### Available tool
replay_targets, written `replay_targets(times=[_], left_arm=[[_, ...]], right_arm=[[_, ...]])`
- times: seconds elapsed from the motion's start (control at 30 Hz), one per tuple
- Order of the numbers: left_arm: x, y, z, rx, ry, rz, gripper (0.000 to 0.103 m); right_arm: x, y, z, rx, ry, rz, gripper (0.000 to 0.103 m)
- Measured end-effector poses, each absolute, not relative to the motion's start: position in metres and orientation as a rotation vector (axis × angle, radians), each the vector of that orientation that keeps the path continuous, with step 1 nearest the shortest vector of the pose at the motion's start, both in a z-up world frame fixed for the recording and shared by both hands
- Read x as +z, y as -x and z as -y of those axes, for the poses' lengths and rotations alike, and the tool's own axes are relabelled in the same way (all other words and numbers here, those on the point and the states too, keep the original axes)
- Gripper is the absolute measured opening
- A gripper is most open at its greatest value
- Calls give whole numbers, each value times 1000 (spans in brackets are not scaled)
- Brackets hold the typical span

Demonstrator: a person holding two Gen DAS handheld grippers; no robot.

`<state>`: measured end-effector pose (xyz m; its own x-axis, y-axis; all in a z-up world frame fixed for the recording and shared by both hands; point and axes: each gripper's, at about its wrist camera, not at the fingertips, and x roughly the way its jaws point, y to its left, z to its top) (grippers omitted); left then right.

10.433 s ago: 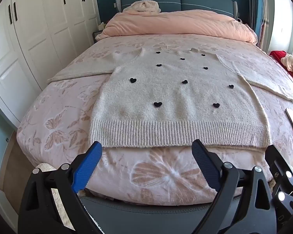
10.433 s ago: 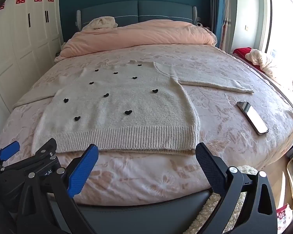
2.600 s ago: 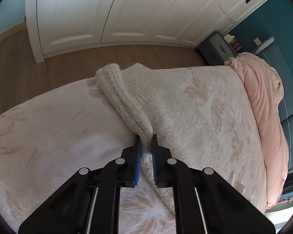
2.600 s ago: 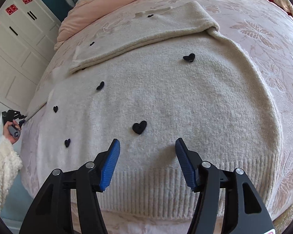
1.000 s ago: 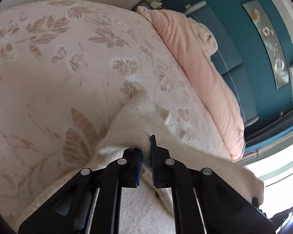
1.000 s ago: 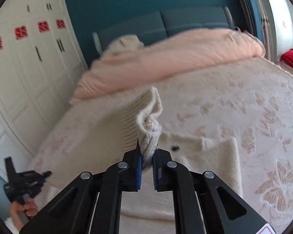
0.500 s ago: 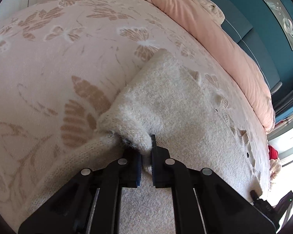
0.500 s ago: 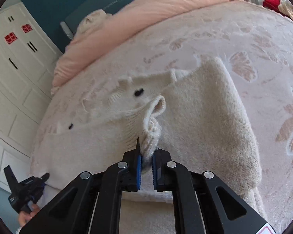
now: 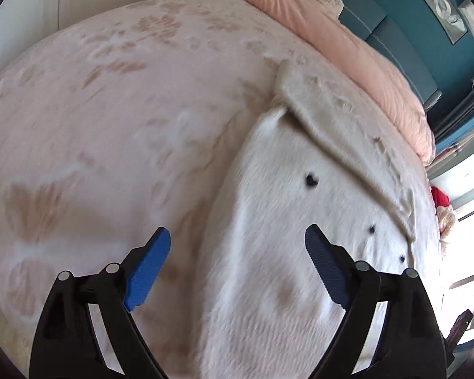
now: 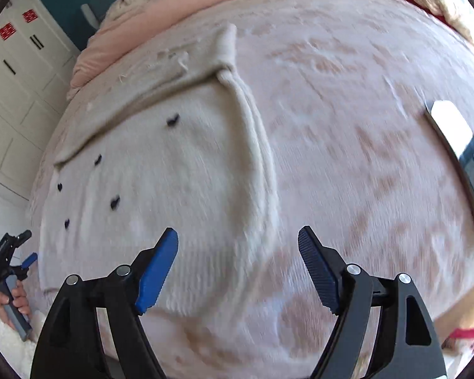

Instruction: Fold small clothes

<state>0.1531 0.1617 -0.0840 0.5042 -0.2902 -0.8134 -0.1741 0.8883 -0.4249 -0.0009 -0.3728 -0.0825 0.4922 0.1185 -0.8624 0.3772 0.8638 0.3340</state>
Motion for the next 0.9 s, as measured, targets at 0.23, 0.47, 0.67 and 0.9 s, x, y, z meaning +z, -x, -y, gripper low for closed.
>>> replay_targets(times=[0.23, 0.47, 0.67, 0.9], left_arm=[[-103, -93, -148, -85, 647, -1011, 96], [-104, -110, -135, -57, 656, -1053, 73], [-98, -122, -149, -91, 761, -1176, 7], [-33, -65, -166, -200, 669, -1128, 6]], right_arm=[[-100, 25, 348, -82, -739, -993, 80], [-104, -6, 334, -87, -768, -927, 38], [-74, -12, 345, -30, -852, -905, 10], [-14, 42, 342, 59, -659, -975, 9]])
